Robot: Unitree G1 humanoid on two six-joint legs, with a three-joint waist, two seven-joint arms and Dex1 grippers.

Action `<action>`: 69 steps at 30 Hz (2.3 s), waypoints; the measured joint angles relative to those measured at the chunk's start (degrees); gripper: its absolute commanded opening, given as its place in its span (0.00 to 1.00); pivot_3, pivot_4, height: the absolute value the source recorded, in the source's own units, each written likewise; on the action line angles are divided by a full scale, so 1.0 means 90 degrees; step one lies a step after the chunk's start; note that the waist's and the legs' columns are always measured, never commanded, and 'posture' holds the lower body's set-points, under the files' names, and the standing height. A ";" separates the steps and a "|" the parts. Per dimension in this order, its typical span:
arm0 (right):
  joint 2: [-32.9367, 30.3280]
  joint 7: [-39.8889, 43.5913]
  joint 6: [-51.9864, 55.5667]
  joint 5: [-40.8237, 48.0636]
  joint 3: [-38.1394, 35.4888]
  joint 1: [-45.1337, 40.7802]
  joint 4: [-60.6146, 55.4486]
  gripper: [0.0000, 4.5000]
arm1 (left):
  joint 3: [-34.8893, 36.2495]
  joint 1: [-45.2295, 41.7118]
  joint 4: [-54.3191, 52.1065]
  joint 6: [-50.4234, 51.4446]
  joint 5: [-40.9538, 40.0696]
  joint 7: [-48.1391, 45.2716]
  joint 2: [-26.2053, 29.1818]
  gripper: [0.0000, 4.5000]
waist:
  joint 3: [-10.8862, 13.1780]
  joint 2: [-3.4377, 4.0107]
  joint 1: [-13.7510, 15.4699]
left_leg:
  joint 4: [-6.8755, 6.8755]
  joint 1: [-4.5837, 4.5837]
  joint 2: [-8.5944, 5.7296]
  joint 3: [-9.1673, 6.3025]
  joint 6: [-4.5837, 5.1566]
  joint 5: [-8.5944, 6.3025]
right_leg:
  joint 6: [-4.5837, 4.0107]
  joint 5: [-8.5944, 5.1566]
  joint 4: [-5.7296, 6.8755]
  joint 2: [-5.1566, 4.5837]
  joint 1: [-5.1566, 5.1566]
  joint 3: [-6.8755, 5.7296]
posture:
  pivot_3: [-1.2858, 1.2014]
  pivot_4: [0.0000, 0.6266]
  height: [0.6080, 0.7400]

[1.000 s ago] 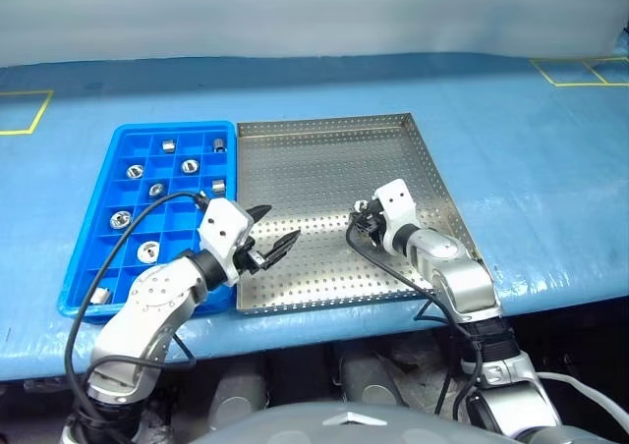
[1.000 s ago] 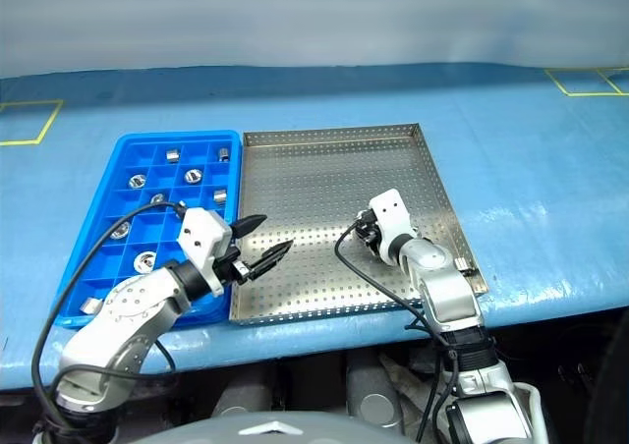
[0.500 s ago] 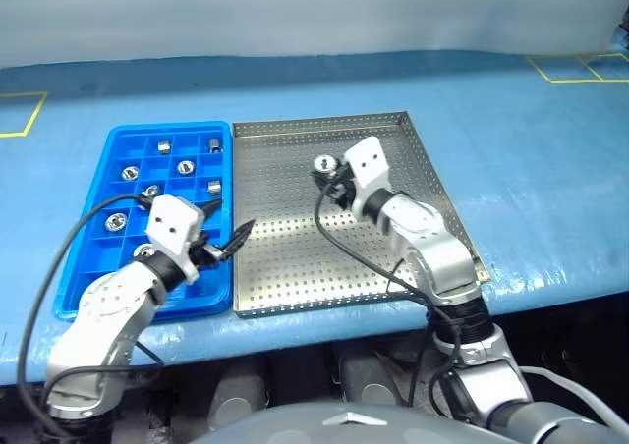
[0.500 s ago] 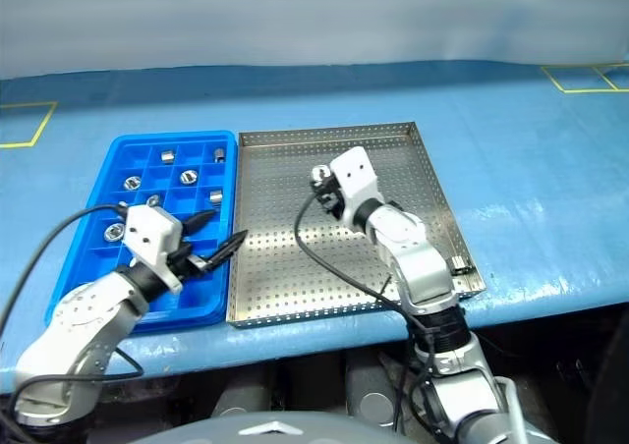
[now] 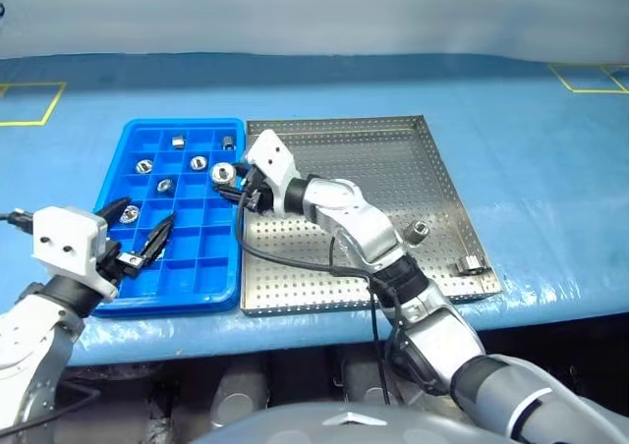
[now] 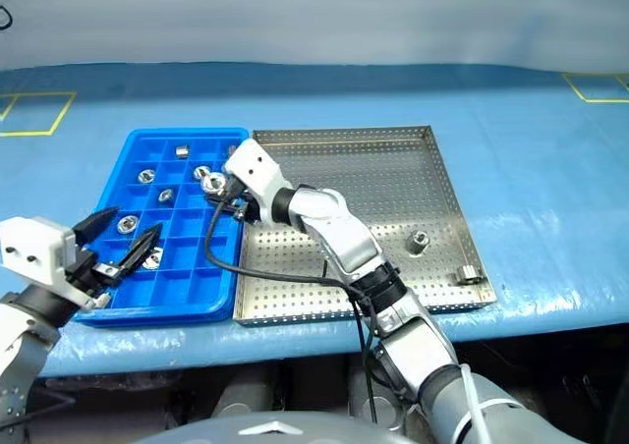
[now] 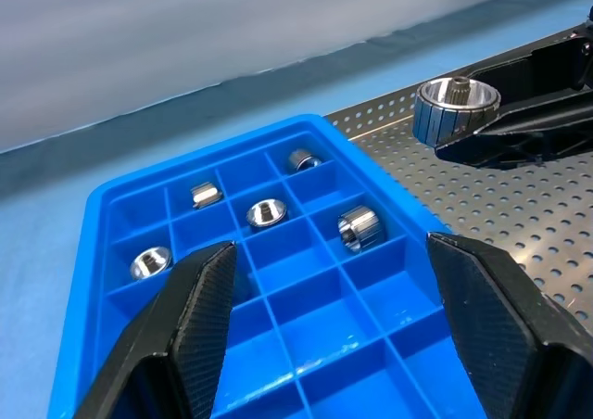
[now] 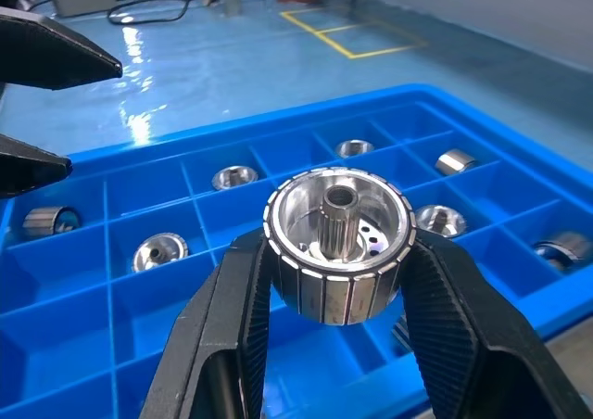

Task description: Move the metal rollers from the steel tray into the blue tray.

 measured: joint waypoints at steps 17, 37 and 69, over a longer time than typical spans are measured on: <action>0.0504 0.0228 -0.1658 -0.0394 -0.0002 -0.0864 0.3101 0.39 | -0.1183 0.0138 -0.0419 -0.0014 -0.0029 0.0454 -0.0316 0.80 | 0.0005 0.0008 0.0213 | -0.0013 0.0001 0.0000 -0.0088 -0.0049 0.0028 | -0.0068 -0.0039 0.0009 0.0002 0.0027 -0.0091 | 0.58 0.24 1.00; 0.0550 0.0417 -0.2341 -0.0410 -0.0162 -0.1197 0.3597 0.39 | -0.1575 0.0971 -0.0663 -0.0158 0.0129 0.1087 -0.0863 0.80 | 0.0013 0.0020 0.0465 | -0.0023 0.0000 0.0002 -0.0111 -0.0063 0.0035 | -0.0082 -0.0049 0.0010 0.0011 0.0030 -0.0107 | 0.64 0.24 1.00; 0.0624 0.0617 -0.3114 -0.0576 -0.0450 -0.2084 0.5486 0.39 | -0.2969 0.3837 -0.0891 -0.2827 0.1463 0.2164 -0.1845 0.80 | 0.0096 0.0047 0.1844 | -0.0046 -0.0028 -0.0005 -0.0151 -0.0074 0.0036 | -0.0059 -0.0106 0.0004 0.0035 0.0014 -0.0131 | 0.78 0.24 1.00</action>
